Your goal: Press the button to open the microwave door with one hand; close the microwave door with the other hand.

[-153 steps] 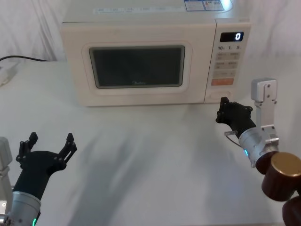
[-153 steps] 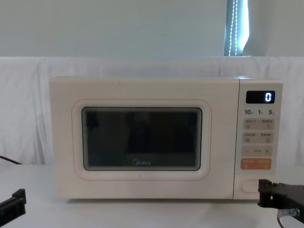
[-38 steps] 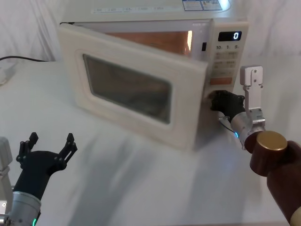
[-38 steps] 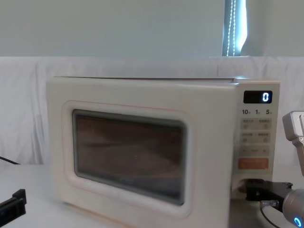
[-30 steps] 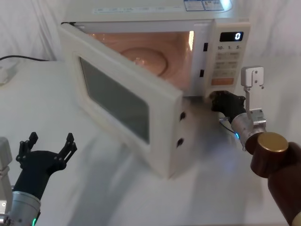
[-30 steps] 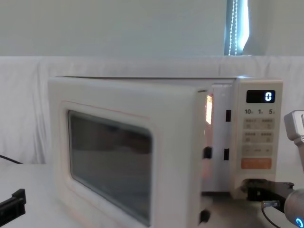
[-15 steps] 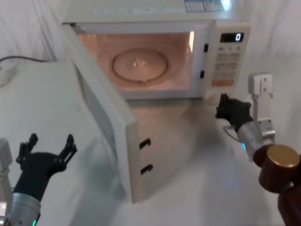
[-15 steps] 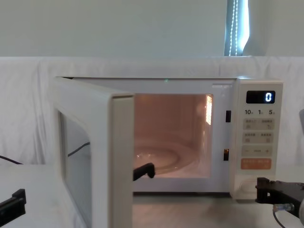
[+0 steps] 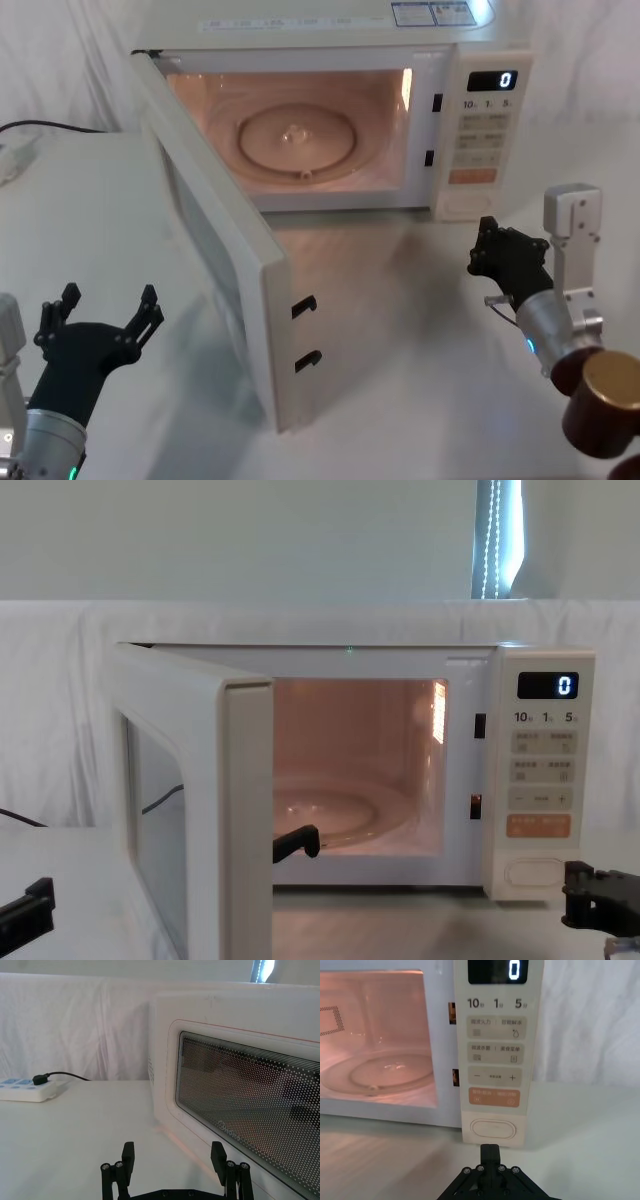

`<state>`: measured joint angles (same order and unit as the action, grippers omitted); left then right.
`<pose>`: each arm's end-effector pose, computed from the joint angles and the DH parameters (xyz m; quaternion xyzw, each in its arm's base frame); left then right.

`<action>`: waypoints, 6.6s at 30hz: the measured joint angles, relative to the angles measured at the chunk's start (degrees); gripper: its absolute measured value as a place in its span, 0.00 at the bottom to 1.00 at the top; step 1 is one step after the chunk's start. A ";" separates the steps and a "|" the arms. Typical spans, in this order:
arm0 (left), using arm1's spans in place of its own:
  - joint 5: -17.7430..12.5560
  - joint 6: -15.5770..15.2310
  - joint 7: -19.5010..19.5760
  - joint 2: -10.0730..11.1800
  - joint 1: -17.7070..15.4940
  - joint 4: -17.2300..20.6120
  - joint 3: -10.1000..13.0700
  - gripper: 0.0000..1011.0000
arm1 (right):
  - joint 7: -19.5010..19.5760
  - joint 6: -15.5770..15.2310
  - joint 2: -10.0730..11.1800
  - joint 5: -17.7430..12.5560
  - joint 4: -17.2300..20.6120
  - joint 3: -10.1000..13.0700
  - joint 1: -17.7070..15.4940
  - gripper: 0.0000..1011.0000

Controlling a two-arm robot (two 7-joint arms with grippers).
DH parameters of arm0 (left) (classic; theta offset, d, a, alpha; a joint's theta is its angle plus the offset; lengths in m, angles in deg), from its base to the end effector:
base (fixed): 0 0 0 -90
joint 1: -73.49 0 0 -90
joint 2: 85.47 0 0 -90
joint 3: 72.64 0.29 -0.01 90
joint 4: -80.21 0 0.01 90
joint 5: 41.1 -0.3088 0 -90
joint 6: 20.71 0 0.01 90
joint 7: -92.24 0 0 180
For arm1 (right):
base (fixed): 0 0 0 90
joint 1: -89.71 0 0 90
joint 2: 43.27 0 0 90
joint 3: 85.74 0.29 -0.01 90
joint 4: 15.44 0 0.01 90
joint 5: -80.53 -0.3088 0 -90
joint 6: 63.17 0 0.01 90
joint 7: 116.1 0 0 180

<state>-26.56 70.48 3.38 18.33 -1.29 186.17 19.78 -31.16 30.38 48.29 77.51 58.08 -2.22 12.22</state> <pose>0.2529 0.0375 -0.2853 -0.0174 0.0065 0.6616 0.7497 0.3882 0.0247 -0.3136 -0.0035 0.0046 -0.6372 0.7707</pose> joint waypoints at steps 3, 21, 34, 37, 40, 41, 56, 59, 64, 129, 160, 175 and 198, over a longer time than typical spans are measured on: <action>0.00 0.00 0.00 0.00 0.00 0.00 0.00 0.99 | 1.03 0.97 -0.02 0.83 1.86 -0.13 -1.74 0.00; 0.00 0.00 0.00 0.00 0.00 0.00 0.00 0.99 | 3.48 3.45 -1.25 1.87 5.25 2.16 -6.07 0.00; 0.00 0.00 0.00 0.00 0.00 0.00 0.00 0.99 | 3.46 4.45 -1.75 1.92 4.84 3.00 -6.15 0.00; 0.00 0.00 0.00 0.00 0.00 0.00 0.00 0.99 | 3.46 4.42 -1.76 1.92 4.84 3.01 -6.16 0.00; 0.00 0.00 0.00 0.00 0.00 0.00 0.00 0.99 | 3.46 4.38 -1.77 1.92 4.84 3.01 -6.17 0.00; 0.00 0.00 0.00 0.00 0.00 0.00 0.00 0.99 | 3.46 4.38 -1.77 1.92 4.84 3.01 -6.17 0.00; 0.00 0.00 0.00 0.00 0.00 0.00 0.00 0.99 | 3.49 4.30 -1.78 1.92 4.84 3.01 -6.17 0.36; 0.00 0.00 0.00 0.00 0.00 0.00 0.00 0.99 | 3.48 4.28 -1.78 1.92 4.84 3.01 -6.17 0.46; 0.00 0.00 0.00 0.00 0.00 0.00 0.00 0.99 | 3.49 4.26 -1.78 1.92 4.84 3.01 -6.17 0.64; 0.00 0.00 0.00 0.00 0.00 0.00 0.00 0.13 | 3.49 4.26 -1.77 1.92 4.84 3.00 -6.16 0.99; -3.45 -1.78 -0.04 0.03 -0.07 2.42 -0.19 0.00 | 3.49 4.26 -1.78 1.92 4.84 3.00 -6.17 0.99; -3.41 -6.78 5.24 0.81 -2.85 8.30 -1.35 0.00 | 3.49 4.26 -1.77 1.92 4.84 3.00 -6.17 0.99; -1.05 -10.46 10.10 2.47 -9.39 8.66 0.91 0.00 | 3.49 4.27 -1.77 1.92 4.84 3.01 -6.16 0.99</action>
<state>-27.62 60.02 13.49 20.80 -10.68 194.82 20.69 -27.68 34.65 46.52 79.43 62.91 0.79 6.06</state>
